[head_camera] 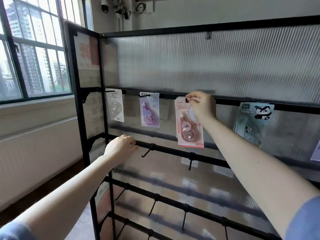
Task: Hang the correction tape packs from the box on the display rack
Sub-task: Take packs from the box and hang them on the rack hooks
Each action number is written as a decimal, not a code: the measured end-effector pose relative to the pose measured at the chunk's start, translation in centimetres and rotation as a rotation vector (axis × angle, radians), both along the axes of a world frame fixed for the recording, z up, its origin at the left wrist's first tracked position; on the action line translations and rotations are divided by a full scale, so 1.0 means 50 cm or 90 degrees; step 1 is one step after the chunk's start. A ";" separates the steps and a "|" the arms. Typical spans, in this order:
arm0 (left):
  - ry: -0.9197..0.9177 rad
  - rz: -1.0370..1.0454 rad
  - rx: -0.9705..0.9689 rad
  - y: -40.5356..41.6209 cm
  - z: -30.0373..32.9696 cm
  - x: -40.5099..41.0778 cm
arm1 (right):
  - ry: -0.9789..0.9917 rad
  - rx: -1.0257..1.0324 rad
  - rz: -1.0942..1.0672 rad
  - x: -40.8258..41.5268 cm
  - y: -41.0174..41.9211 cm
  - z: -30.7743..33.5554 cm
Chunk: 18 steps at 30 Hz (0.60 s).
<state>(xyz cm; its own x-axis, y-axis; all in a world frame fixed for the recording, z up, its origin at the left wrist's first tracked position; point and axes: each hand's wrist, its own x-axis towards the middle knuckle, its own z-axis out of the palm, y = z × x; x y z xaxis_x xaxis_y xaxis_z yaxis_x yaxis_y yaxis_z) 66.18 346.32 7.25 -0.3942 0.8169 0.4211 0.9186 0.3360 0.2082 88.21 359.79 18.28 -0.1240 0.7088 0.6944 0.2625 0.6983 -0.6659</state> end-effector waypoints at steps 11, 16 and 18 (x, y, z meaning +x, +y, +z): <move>0.006 -0.057 0.005 0.066 -0.017 0.018 | -0.128 0.086 -0.134 -0.006 0.021 -0.005; 0.005 -0.092 0.001 0.080 -0.024 0.032 | -0.210 0.149 -0.205 -0.004 0.011 -0.014; 0.004 -0.109 0.005 0.083 -0.021 0.037 | -0.239 0.174 -0.234 0.005 0.000 -0.017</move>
<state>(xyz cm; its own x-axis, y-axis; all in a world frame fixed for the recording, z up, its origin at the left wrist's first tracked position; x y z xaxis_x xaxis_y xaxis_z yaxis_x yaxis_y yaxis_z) 68.05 350.49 6.19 -0.2472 0.8683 0.4300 0.9635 0.1732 0.2042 88.44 359.80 17.41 -0.1772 0.5534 0.8139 0.7026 0.6502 -0.2891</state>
